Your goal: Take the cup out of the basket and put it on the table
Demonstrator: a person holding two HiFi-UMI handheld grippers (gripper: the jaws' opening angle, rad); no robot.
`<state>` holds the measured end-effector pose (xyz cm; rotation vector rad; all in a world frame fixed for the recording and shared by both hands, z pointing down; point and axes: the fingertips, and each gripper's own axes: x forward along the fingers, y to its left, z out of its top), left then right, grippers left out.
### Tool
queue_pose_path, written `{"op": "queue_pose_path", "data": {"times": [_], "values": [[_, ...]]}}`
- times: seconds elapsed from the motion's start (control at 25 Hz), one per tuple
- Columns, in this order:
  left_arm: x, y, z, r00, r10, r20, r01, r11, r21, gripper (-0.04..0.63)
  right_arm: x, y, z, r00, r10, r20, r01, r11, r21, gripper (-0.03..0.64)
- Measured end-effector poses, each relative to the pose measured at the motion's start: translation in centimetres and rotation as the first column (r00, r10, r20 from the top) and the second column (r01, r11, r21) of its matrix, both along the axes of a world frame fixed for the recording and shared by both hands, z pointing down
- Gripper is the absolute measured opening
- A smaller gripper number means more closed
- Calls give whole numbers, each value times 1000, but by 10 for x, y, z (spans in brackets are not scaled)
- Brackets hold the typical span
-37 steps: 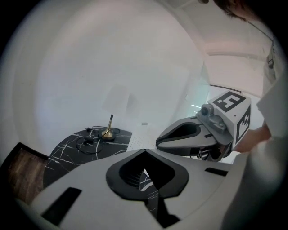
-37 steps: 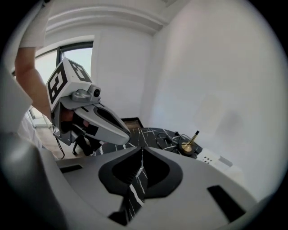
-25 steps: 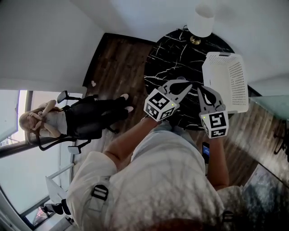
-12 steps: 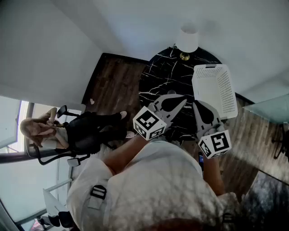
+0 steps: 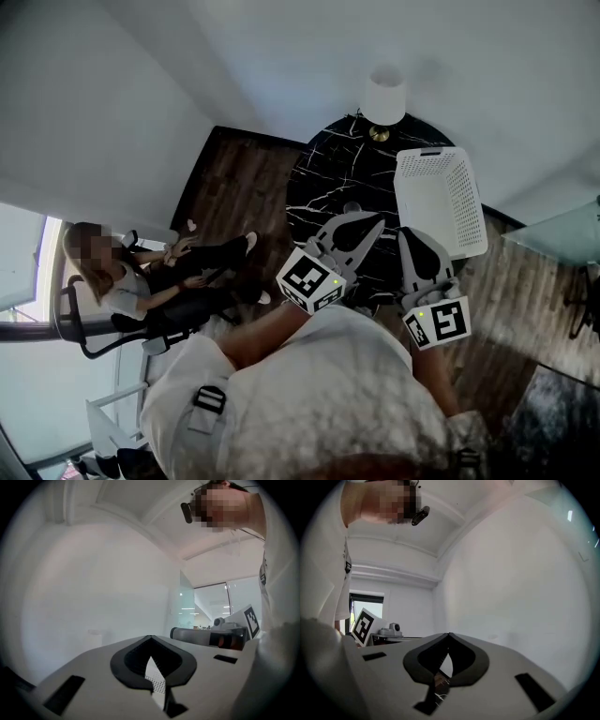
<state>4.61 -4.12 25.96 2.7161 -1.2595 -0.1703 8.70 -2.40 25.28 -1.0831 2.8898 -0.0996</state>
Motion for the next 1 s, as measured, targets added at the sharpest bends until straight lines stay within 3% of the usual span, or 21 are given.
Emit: {"op": "queue_pose_path", "data": {"times": [0.32, 1.0], "values": [[6, -4, 3, 1000, 18, 2, -18, 1000, 4, 6, 10, -11, 1, 998, 50, -32, -49, 998, 24, 8], [0, -13, 16, 999, 31, 11, -30, 999, -44, 6, -6, -23, 11, 998, 12, -56, -12, 1000, 7, 8]]}}
